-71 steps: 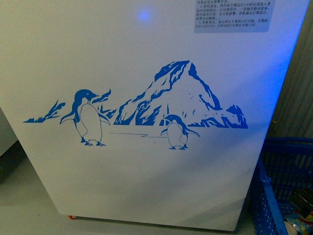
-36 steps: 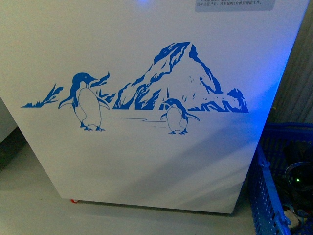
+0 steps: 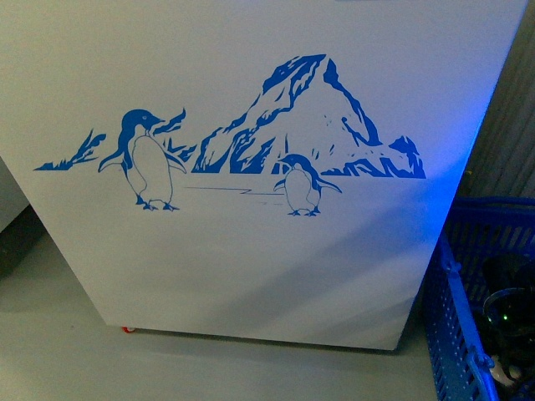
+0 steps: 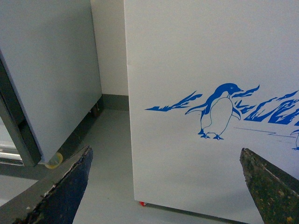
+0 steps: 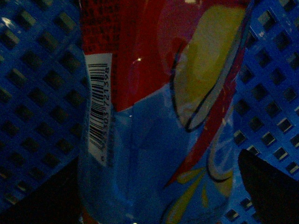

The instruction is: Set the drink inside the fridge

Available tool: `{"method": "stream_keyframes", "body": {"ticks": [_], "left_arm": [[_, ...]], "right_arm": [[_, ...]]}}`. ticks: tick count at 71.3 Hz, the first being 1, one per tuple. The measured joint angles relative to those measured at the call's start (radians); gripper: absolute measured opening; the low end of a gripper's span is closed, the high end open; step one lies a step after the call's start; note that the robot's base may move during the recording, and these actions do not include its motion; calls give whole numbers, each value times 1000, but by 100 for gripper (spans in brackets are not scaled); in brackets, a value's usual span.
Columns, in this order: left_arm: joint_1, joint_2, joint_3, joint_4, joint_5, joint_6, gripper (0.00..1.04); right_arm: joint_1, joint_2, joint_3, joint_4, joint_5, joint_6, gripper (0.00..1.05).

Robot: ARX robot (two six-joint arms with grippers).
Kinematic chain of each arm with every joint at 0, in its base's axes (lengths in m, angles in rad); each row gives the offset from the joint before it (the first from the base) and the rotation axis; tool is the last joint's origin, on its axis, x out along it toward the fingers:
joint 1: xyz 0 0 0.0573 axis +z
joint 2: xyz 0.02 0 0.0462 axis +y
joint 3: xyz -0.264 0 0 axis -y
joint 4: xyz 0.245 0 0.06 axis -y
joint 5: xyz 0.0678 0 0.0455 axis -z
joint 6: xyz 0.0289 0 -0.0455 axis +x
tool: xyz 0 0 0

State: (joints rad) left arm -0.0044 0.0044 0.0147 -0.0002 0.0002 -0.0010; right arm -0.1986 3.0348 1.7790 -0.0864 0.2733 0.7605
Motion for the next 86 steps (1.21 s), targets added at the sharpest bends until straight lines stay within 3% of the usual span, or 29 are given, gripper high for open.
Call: {"method": "stream_keyframes", "body": {"ticks": [6, 22, 42, 57, 73, 86], "left_arm": [[0, 0, 0, 0, 0, 0, 97], [0, 0, 0, 0, 0, 0, 97], [0, 0, 0, 0, 0, 0, 97], [0, 0, 0, 0, 0, 0, 97], [0, 0, 0, 0, 0, 0, 97], [0, 0, 0, 0, 0, 0, 97]], "right_arm": [[-3, -24, -56, 39, -8, -22, 58], [5, -134, -224, 130, -50, -69, 42], [43, -463, -528, 255, -83, -127, 40], [52, -915, -830, 288, -88, -191, 40], [44, -1439, -1089, 183, -104, -261, 40], [94, -1848, -1173, 63, -192, -296, 40]]}}
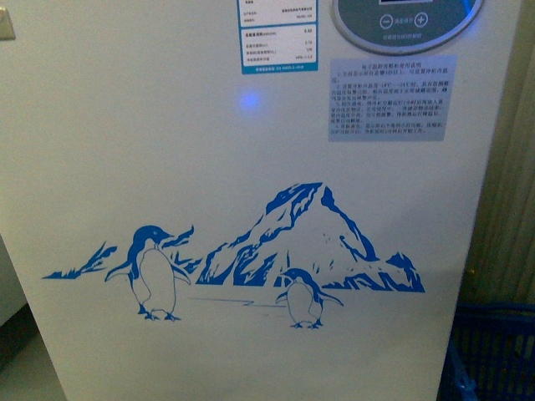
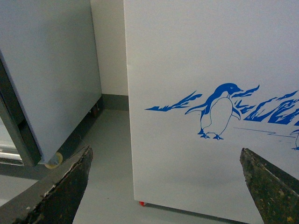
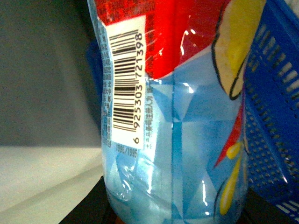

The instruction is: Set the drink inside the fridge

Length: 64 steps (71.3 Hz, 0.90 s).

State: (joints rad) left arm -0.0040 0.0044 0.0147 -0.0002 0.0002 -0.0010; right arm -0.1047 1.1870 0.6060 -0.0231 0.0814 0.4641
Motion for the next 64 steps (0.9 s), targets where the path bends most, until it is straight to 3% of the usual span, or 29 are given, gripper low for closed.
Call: {"method": "stream_keyframes", "body": {"ticks": [14, 40, 54, 64], "left_arm": [[0, 0, 0, 0, 0, 0, 97], [0, 0, 0, 0, 0, 0, 97], [0, 0, 0, 0, 0, 0, 97], [0, 0, 0, 0, 0, 0, 97]], "right_arm": [[105, -332, -27, -123, -34, -43, 40], [221, -696, -72, -277, 165, 15, 40], [371, -792, -72, -216, 239, -36, 40], [383, -800, -66, -139, 214, -122, 40]]}}
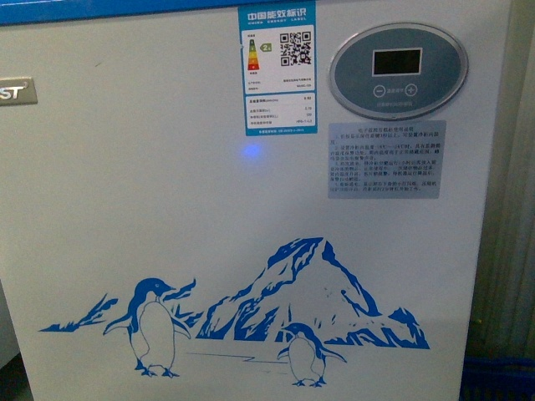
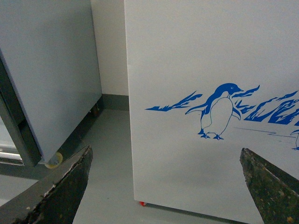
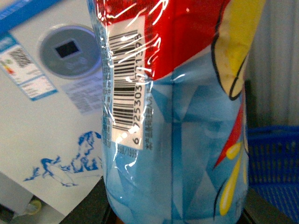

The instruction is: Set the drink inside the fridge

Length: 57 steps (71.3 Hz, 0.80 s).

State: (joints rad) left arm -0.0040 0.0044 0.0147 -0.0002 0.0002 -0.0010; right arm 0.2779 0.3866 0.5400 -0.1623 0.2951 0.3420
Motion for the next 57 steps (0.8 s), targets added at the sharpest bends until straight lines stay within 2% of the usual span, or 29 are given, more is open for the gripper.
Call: {"method": "stream_keyframes", "body": {"ticks": [17, 57], "left_arm": [[0, 0, 0, 0, 0, 0, 97], [0, 0, 0, 0, 0, 0, 97]], "right_arm": [[-39, -6, -7, 73, 31, -51, 40], [-40, -7, -19, 73, 26, -69, 40]]}}
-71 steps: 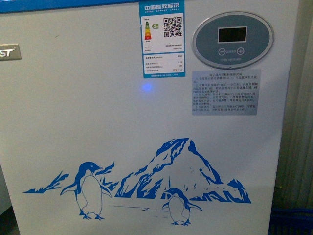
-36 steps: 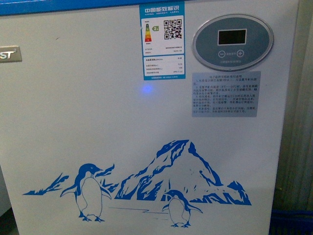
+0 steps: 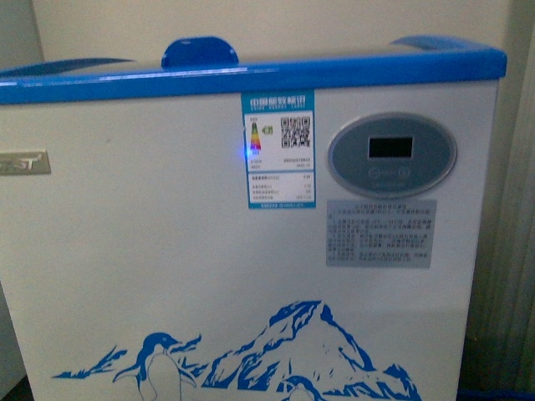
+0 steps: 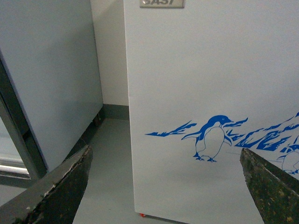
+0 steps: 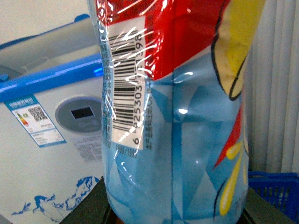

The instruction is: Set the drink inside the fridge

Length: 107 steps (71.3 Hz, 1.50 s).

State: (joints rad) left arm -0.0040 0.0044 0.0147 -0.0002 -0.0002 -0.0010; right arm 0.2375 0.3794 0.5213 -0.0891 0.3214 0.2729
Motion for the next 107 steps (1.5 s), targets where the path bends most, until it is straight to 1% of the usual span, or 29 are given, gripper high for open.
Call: {"method": "stream_keyframes", "body": {"ticks": [56, 57, 61, 64, 66, 70, 77, 78, 81, 82, 85, 91, 92, 98, 99, 102, 107], "left_arm": [[0, 0, 0, 0, 0, 0, 97], [0, 1, 1, -1, 2, -5, 97], [18, 54, 37, -89, 52, -74, 97], [40, 149, 67, -100, 84, -153, 97], [50, 201, 77, -79, 100, -200, 97], [65, 336, 98, 21, 124, -259, 97], [69, 583, 154, 268, 194, -269, 97], [67, 638, 171, 326, 212, -257, 97], [61, 720, 201, 412, 232, -233, 97], [58, 772, 222, 466, 241, -216, 97], [50, 875, 271, 565, 284, -169, 97], [33, 1034, 371, 699, 350, -69, 97], [28, 1072, 402, 721, 376, -36, 97], [13, 1196, 516, 746, 441, 85, 97], [7, 1227, 547, 742, 459, 128, 97], [0, 1268, 594, 729, 487, 171, 97], [-20, 1345, 696, 675, 550, 304, 97]], "right_arm": [[0, -3, 0, 2, 0, -1, 40], [0, -3, 0, 3, 0, -1, 40], [0, -3, 0, 3, 0, -1, 40], [0, -3, 0, 3, 0, -1, 40], [0, -3, 0, 3, 0, -1, 40], [0, -2, 0, 3, -3, -1, 40], [0, -2, 0, 3, -3, -1, 40], [0, -2, 0, 3, -3, -1, 40], [0, -3, 0, 3, -2, -1, 40], [0, -3, 0, 3, -3, -1, 40], [0, -3, 0, 3, -3, -1, 40], [0, -3, 0, 3, -3, -1, 40], [0, -3, 0, 3, -3, -1, 40], [0, -3, 0, 3, -3, -1, 40], [0, -3, 0, 3, -3, -1, 40], [0, -3, 0, 3, -2, -1, 40], [0, -3, 0, 3, -3, -1, 40]]}}
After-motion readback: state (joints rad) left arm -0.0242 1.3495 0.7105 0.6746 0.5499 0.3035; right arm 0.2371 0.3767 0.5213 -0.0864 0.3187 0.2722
